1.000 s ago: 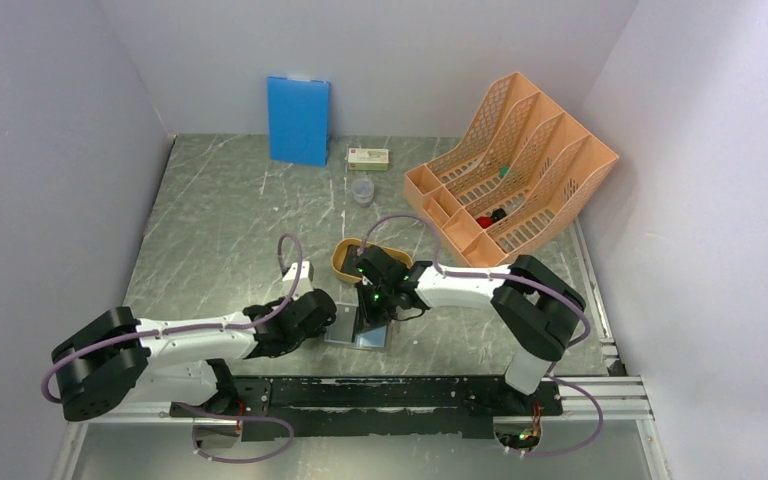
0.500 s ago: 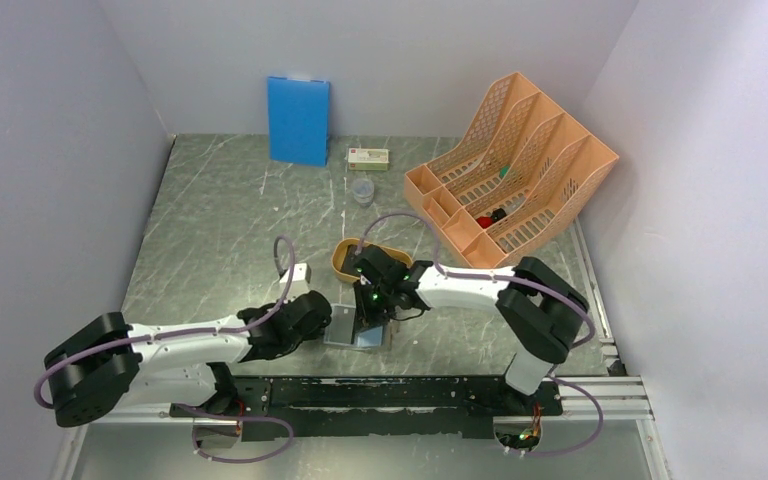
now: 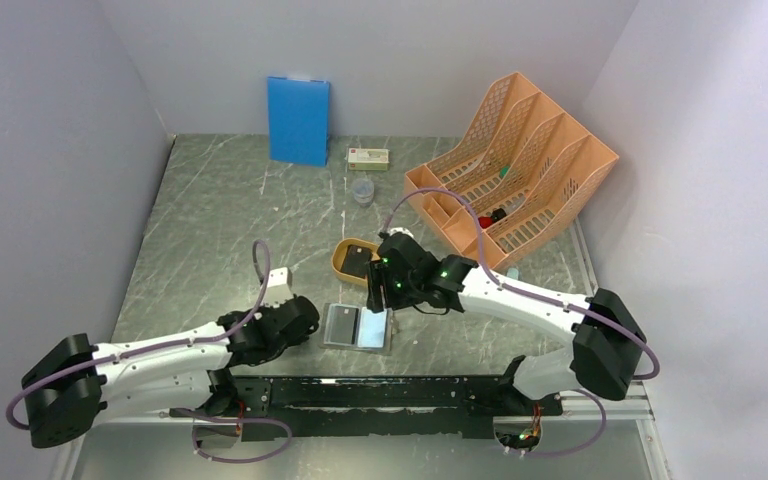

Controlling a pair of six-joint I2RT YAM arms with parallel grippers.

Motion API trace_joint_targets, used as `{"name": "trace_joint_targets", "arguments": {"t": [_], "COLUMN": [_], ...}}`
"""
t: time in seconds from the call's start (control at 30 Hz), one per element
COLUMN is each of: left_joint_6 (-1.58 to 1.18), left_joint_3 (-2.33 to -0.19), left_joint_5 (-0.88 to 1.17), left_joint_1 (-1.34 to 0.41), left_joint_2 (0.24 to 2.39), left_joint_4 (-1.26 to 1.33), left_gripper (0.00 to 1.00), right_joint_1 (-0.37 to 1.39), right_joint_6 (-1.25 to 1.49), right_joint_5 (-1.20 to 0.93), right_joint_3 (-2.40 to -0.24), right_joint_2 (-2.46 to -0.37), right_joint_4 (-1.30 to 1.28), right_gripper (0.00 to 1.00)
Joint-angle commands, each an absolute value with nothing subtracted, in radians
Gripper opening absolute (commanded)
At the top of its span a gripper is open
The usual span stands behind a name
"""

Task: Put the credit cards into the card holder
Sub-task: Insert the credit card into the card holder, then close the card holder at the center of the board.

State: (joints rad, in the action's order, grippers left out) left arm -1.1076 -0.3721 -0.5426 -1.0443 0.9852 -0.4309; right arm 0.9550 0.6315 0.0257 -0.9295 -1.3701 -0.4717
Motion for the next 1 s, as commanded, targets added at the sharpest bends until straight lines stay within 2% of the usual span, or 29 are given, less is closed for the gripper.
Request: {"name": "trace_joint_targets", "arguments": {"t": [0.0, 0.2, 0.33, 0.73, 0.8, 0.97], "left_joint_6": [-1.172, -1.180, -1.178, -1.145, -1.138, -1.109], "left_joint_3": [-0.379, -0.368, -0.369, -0.355, -0.358, -0.350], "left_joint_5": [-0.606, -0.604, -0.604, -0.583, -0.578, -0.555], "left_joint_1": [-1.046, -1.047, -1.046, -1.046, -1.046, -1.047], "left_joint_2": [0.928, 0.905, 0.901, 0.940, 0.952, 0.963], "left_joint_4": [-0.517, -0.538, -0.554, -0.495, -0.485, -0.434], "left_gripper": [0.29, 0.29, 0.29, 0.28, 0.27, 0.27], "right_joint_1": [0.950, 0.951, 0.950, 0.951, 0.950, 0.951], "right_joint_6": [0.662, 0.676, 0.679, 0.694, 0.699, 0.699], "right_joint_5": [0.144, 0.148, 0.132, 0.091, 0.102, 0.134], "right_joint_3": [-0.885, -0.875, -0.878, -0.779, -0.772, -0.792], "right_joint_2": [-1.374, -1.449, -1.488, -1.423, -1.414, -1.377], "right_joint_4": [-0.520, -0.498, -0.488, -0.518, -0.516, -0.519], "right_gripper": [0.65, 0.67, 0.63, 0.39, 0.33, 0.03]}}
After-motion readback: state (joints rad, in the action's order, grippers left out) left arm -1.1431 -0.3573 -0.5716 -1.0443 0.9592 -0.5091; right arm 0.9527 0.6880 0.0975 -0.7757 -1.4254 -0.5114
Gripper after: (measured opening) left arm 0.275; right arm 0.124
